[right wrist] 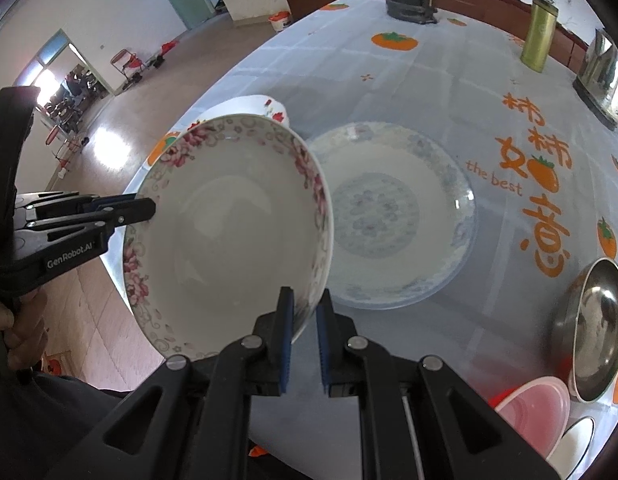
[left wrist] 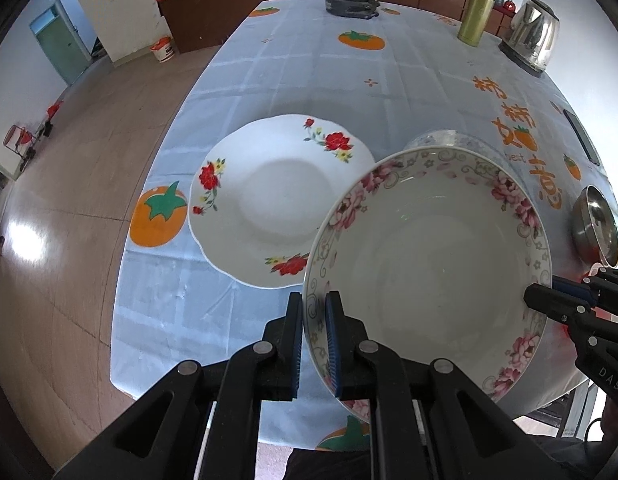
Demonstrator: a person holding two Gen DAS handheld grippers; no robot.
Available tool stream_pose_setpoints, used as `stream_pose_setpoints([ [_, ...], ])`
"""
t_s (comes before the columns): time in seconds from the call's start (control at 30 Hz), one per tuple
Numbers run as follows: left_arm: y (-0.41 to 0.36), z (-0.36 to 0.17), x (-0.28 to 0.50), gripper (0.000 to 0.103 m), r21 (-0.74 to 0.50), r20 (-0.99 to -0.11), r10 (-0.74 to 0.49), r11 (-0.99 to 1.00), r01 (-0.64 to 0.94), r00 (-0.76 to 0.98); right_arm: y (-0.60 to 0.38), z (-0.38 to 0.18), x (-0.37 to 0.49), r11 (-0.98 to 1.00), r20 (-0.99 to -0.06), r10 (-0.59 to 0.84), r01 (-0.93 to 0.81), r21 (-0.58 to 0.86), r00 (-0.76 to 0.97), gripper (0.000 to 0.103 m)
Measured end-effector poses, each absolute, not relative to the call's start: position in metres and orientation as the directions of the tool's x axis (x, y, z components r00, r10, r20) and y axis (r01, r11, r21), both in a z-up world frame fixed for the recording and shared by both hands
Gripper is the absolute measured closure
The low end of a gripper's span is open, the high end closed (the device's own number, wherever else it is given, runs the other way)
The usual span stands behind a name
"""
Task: Organize plates and bowls
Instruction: 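Lift the pink-floral plate with both tools and carry it toward the blue-patterned plate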
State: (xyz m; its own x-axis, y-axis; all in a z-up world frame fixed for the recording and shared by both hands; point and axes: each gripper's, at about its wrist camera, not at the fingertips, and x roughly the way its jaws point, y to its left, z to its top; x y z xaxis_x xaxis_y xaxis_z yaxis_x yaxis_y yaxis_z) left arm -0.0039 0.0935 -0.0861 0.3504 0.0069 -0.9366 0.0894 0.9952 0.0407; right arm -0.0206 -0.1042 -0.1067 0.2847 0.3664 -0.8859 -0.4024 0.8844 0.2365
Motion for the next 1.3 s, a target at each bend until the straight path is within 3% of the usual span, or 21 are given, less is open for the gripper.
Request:
stream_pose_setpoints([
  [1.3, 0.051, -0.092, 0.033, 0.091, 0.037, -0.942, -0.021, 0.985, 0.167, 0.336, -0.139, -0.103, -0.008, 0.916, -0.891, 0.336, -0.328, 0.233, 0.306, 0.092],
])
